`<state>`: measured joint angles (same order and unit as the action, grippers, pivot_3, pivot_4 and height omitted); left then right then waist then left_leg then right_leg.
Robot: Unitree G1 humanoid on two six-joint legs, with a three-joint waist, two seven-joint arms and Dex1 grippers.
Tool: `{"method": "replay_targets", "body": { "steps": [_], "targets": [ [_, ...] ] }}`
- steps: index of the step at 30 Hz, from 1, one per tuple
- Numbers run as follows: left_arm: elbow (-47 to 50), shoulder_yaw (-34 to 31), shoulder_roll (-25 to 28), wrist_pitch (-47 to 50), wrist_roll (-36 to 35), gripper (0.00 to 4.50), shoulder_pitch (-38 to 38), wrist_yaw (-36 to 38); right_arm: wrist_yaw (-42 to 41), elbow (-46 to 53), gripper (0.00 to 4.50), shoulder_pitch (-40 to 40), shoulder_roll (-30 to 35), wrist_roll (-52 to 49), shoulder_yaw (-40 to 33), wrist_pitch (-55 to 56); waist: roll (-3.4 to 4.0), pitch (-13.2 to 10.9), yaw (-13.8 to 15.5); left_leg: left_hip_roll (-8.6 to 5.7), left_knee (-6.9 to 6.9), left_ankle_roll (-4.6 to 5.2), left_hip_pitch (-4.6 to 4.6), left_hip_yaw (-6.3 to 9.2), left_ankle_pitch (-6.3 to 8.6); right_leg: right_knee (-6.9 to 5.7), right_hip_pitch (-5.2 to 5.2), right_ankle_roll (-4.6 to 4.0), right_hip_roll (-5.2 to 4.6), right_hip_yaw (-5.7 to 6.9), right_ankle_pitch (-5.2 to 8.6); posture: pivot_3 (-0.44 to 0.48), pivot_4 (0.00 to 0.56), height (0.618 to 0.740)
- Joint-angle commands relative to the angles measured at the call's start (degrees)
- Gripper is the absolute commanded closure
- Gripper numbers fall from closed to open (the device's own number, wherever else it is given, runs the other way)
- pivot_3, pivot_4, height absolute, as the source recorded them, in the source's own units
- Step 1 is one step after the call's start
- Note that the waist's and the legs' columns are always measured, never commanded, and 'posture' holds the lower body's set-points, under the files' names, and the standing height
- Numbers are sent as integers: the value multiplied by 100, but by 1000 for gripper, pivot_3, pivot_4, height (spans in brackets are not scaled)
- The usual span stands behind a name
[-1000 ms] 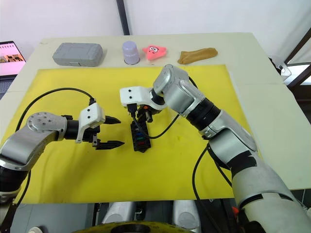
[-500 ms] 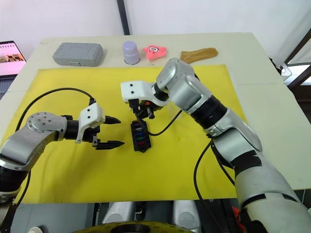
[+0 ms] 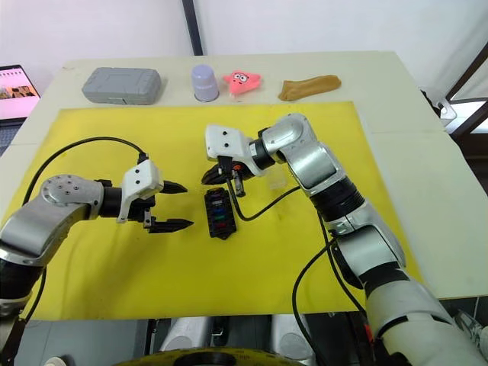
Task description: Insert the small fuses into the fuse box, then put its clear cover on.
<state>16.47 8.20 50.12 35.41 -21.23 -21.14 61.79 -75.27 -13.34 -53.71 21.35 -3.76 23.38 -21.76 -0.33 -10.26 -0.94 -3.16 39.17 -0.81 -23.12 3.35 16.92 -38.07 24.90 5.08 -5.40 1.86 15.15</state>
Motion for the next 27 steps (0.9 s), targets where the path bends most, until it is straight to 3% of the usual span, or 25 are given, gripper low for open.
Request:
{"method": "replay_targets", "body": {
  "steps": [1, 19, 27],
  "targets": [
    [84, -141, 51, -74, 14, 0, -62, 11, 142, -85, 4464, -41, -89, -79, -143, 147, 0, 0, 0, 0, 0, 0, 0, 0, 0, 0, 0, 0, 0, 0, 0, 0, 150, 731],
    [152, -167, 54, -11, -25, 0, -24, -17, 72, -711, 4464, 119, 59, 460, 292, 688, 0, 1, 8, 0, 1, 0, 7, 1, 0, 0, -9, 0, 3, 0, 0, 0, 150, 731],
    [294, -256, 39, 110, -147, 0, 42, -72, -65, 140, 4464, -252, 90, -166, -279, -169, 1, 1, 7, 0, 0, 0, 7, 1, 0, 0, -9, 0, 2, 0, 0, 0, 150, 731]
  ]
}}
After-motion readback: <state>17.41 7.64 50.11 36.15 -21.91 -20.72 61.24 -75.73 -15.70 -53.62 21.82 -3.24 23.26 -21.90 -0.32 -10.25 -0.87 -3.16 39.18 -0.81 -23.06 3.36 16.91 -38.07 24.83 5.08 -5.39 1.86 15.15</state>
